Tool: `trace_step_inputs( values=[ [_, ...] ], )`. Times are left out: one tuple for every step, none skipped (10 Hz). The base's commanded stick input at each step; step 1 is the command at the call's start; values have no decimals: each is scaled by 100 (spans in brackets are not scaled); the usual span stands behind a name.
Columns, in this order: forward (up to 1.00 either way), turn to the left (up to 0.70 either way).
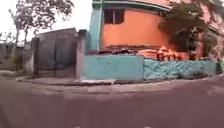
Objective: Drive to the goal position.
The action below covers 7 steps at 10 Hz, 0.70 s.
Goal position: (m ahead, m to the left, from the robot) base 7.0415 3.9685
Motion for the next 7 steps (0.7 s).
trace_step_inputs(
  values=[
    [0,70],
    [0,70],
    [0,70],
    [0,70],
    [0,70],
    [0,70],
    [0,67]
  ],
)
